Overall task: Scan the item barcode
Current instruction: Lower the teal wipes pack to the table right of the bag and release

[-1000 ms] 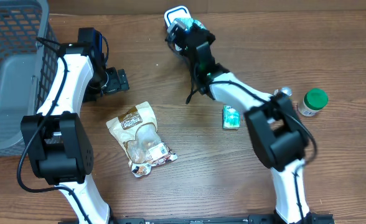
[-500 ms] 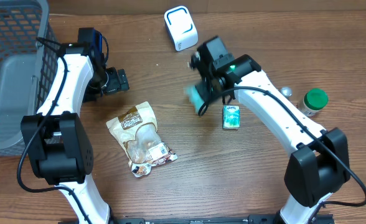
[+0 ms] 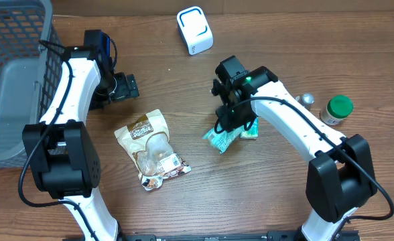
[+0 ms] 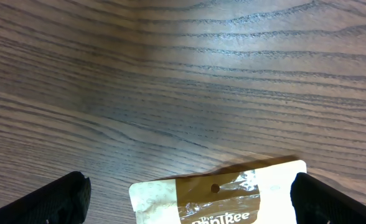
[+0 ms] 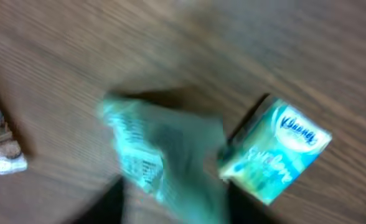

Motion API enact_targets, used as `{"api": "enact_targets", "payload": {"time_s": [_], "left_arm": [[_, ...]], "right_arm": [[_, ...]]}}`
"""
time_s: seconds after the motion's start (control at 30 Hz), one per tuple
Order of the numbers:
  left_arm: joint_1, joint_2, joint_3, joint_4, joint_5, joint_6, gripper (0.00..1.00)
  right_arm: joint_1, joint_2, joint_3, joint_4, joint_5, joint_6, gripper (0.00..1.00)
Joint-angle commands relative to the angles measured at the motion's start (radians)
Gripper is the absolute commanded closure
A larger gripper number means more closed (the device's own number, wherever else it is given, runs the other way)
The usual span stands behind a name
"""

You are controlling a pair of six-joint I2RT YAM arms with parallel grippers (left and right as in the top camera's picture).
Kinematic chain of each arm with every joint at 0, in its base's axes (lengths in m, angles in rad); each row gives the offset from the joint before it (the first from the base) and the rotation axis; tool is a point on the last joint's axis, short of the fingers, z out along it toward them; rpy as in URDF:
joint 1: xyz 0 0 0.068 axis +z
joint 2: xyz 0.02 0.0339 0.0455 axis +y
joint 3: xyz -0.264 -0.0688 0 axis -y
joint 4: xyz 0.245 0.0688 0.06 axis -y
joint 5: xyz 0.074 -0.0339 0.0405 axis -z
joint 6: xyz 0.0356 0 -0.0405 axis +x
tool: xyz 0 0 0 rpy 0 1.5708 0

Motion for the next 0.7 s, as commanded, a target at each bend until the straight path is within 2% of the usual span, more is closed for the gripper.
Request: {"api": "enact_targets", "payload": {"time_s": [0.0,0.03,0.1,0.17,0.23,0.37,0.4,0.43,0.47,0.57,0.67], "left_arm": [[0.004,-0.021,0.014,0.0,-0.01,0.003,0.01],[0.004,-0.021,0.014,0.0,-0.01,0.003,0.01],[0.004,-0.021,0.014,0.0,-0.01,0.003,0.0],[0.004,-0.021,0.014,0.0,-0.01,0.003,0.0],[0.004,-0.021,0.014,0.0,-0.01,0.003,0.01],[0.004,-0.021,0.014,0.0,-0.01,0.003,0.01],[0.004,-0.021,0.014,0.0,-0.01,0.003,0.0],[0.004,-0.021,0.014,0.0,-0.01,0.003,0.01],[0.004,-0.021,0.014,0.0,-0.01,0.003,0.0],[0.004,-0.021,0.014,0.0,-0.01,0.003,0.01],[0.004,-0.021,0.014,0.0,-0.01,0.003,0.01]], "right_arm": [[-0.004,-0.005,0.0,0.031,0.023,0.035,0.18],[-0.004,-0.005,0.0,0.051,0.022,0.075,0.13],[-0.004,-0.005,0.0,0.093,0.021,0.191,0.14],[0.001,-0.005,0.0,0.114,0.015,0.323,0.23],[0.014,-0.004,0.0,0.119,-0.009,0.434,0.26],[0.059,-0.004,0.0,0.109,-0.031,0.478,0.31],[0.072,-0.004,0.0,0.113,-0.031,0.478,0.35],[0.088,-0.004,0.0,0.124,-0.032,0.48,0.47],[0.102,-0.004,0.0,0.132,-0.031,0.501,0.49],[0.134,-0.003,0.0,0.161,-0.032,0.559,0.55],[0.153,-0.003,0.0,0.178,-0.031,0.6,0.55]]}}
